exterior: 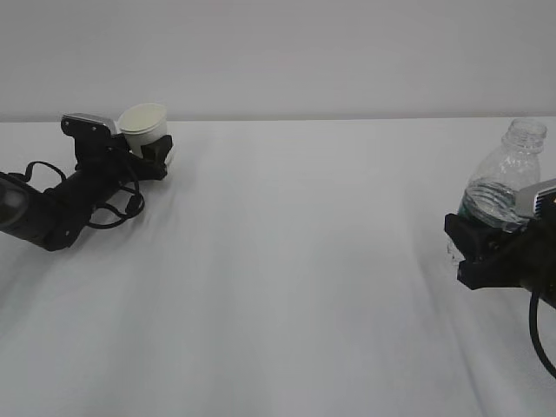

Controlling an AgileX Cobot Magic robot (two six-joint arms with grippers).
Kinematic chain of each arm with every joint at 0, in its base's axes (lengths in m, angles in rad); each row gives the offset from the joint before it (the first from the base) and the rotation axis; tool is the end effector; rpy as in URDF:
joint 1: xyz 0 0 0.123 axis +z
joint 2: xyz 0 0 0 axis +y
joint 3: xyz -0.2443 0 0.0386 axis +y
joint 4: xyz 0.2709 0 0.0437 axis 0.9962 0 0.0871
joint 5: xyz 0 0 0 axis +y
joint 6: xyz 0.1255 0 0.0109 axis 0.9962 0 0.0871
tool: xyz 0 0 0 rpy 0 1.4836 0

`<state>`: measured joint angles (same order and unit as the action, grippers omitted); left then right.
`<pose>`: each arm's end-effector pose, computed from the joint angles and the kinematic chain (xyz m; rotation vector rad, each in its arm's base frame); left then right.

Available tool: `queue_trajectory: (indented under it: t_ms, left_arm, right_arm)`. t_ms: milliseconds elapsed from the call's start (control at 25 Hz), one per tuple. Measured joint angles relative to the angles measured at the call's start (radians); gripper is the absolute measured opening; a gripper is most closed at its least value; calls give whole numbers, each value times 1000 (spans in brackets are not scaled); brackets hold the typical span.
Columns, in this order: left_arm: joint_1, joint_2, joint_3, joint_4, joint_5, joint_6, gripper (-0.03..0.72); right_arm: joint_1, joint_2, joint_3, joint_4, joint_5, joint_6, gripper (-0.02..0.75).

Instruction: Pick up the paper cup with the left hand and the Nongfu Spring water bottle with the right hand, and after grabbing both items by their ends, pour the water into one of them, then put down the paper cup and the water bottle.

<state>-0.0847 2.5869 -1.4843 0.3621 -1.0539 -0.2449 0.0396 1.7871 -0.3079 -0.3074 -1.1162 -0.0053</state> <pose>0.5040 -0.0817 -0.0021 0.2667 1.5504 -0.3578 0.2728 0.0451 0.0522 -0.3583 1.8235 0.1844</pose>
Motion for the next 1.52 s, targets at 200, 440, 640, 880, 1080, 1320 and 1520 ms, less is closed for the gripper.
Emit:
queue_trajectory:
  t_ms: [200,440,640,880,1080,1320,1520]
  left_arm:
    - [0,0,0,24,0,0,499]
    - [0,0,0,53,2,0,452]
    - [0,-2,0,90,0,-8,450]
    - [4,-96,50,103,55,-39,449]
    - [12,-200,134,185,88,-112,449]
    - [13,-293,239,266,69,-183,447]
    - [13,-328,320,400,-44,-243,447]
  right_arm:
    - [0,0,0,0,0,-2,403]
    - [0,0,0,0,0,-2,403]
    - [0,0,0,2,0,-2,403]
    - [0,0,0,9,0,-8,402]
    - [0,0,0,12,0,-9,402]
    - [0,0,0,21,0,-12,402]
    - [0,0,0,22,0,-12,402]
